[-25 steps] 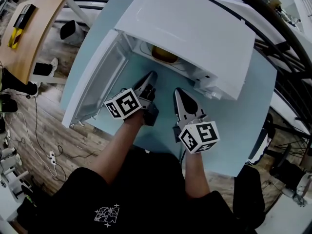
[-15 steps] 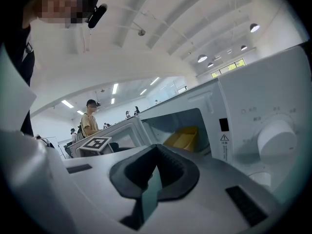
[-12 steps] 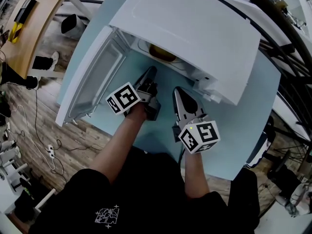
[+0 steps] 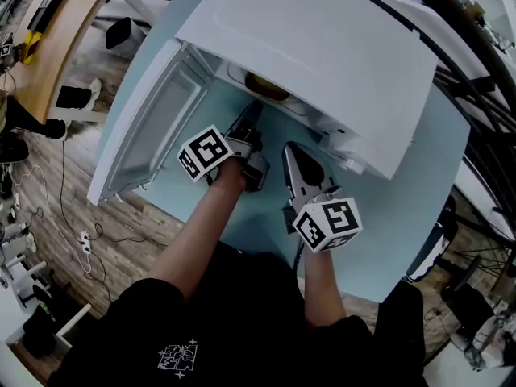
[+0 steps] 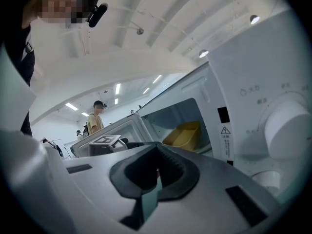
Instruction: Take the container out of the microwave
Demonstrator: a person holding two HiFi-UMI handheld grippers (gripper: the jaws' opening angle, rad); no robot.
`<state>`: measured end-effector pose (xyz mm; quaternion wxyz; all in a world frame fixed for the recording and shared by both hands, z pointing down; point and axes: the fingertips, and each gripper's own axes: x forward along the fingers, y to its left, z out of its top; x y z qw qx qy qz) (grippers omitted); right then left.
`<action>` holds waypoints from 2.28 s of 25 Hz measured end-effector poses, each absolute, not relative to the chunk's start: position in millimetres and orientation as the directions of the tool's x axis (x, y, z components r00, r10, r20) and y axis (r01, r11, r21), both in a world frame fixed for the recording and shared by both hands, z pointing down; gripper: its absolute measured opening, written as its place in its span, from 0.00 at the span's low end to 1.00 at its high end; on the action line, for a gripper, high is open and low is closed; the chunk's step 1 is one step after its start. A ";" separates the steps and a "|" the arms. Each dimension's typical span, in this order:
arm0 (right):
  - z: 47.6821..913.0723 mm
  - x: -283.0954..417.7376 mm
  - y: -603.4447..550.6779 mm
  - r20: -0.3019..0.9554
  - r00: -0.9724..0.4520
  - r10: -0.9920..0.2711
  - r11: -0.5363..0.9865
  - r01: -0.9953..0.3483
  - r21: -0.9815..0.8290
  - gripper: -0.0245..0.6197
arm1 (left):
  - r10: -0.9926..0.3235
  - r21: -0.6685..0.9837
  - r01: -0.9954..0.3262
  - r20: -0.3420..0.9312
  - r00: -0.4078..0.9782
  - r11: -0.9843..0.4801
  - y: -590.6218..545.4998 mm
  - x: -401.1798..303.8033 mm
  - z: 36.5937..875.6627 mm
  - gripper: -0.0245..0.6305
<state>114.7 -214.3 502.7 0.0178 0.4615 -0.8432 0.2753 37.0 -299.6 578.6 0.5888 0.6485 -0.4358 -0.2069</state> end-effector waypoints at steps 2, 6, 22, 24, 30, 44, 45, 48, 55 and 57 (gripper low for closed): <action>503.3 117.9 -215.1 0.280 -0.575 -0.769 0.424 -0.786 -0.451 0.05 | -0.814 0.941 -0.328 0.258 0.521 0.088 -301.4 36.4 579.3 0.19; 505.2 124.7 -216.2 0.281 -0.568 -0.774 0.412 -0.788 -0.458 0.05 | -0.821 0.940 -0.317 0.276 0.500 0.123 -305.2 36.7 579.3 0.21; 508.9 145.0 -216.8 0.269 -0.557 -0.786 0.390 -0.784 -0.483 0.05 | -0.825 0.933 -0.313 0.314 0.471 0.177 -322.7 46.0 581.1 0.21; 508.0 144.4 -217.3 0.265 -0.560 -0.785 0.393 -0.781 -0.484 0.05 | -0.824 0.933 -0.309 0.317 0.469 0.183 -323.2 44.9 582.2 0.21; 507.6 147.4 -217.4 0.261 -0.557 -0.788 0.390 -0.780 -0.489 0.05 | -0.818 0.937 -0.282 0.322 0.476 0.205 -324.1 44.9 585.7 0.21; 508.9 148.9 -214.7 0.256 -0.568 -0.782 0.394 -0.769 -0.502 0.05 | -0.803 0.926 -0.257 0.370 0.467 0.277 -323.2 41.7 593.9 0.14; 509.4 148.1 -214.5 0.256 -0.571 -0.780 0.396 -0.768 -0.504 0.05 | -0.802 0.926 -0.259 0.370 0.469 0.276 -323.5 41.6 594.3 0.14; 510.5 147.5 -214.3 0.256 -0.574 -0.778 0.398 -0.765 -0.507 0.05 | -0.798 0.923 -0.265 0.376 0.472 0.278 -324.6 41.4 595.8 0.16; 512.8 148.7 -214.3 0.258 -0.577 -0.775 0.399 -0.763 -0.508 0.05 | -0.793 0.924 -0.251 0.379 0.478 0.290 -327.7 42.4 598.1 0.15; 513.3 148.8 -214.1 0.262 -0.576 -0.775 0.396 -0.765 -0.508 0.05 | -0.796 0.925 -0.241 0.375 0.475 0.292 -328.1 41.4 597.1 0.14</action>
